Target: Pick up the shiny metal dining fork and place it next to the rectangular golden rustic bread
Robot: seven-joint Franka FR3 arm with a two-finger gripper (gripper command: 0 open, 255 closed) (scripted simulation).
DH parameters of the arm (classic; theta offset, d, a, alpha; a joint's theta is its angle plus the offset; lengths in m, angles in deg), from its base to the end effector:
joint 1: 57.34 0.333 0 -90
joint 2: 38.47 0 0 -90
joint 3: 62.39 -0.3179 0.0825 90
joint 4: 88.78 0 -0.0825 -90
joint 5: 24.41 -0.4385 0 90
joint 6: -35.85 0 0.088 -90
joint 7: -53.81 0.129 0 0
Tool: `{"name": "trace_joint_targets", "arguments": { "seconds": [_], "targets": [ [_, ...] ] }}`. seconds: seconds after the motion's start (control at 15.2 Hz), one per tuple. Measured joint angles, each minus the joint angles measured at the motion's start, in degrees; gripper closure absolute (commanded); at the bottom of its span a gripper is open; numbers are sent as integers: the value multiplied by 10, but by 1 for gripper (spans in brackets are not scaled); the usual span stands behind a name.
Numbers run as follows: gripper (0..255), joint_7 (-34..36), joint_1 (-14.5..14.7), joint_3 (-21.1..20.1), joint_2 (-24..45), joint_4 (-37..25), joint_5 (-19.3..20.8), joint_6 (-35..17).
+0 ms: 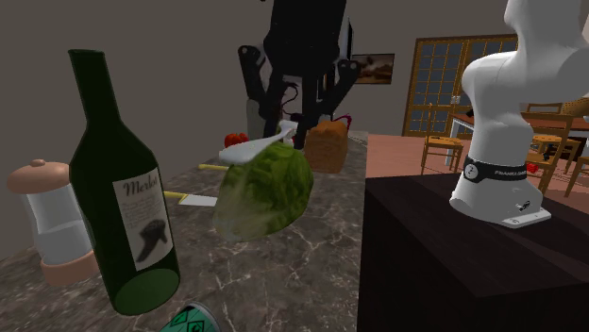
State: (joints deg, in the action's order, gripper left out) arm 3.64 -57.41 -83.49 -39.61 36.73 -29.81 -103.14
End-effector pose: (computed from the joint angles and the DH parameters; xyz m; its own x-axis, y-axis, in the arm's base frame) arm 0.5617 0.2180 0.3697 0.3572 0.9093 0.2135 0.9087 -0.3912 0.1460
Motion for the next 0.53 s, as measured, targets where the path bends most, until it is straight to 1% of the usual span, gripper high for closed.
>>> {"name": "trace_joint_targets", "arguments": {
  "seconds": [0.26, 0.53],
  "targets": [
    [255, -76, -22, 30, -42, 43, -38, 2],
    [255, -149, -42, 65, -71, 75, -64, 7]
  ]
}}
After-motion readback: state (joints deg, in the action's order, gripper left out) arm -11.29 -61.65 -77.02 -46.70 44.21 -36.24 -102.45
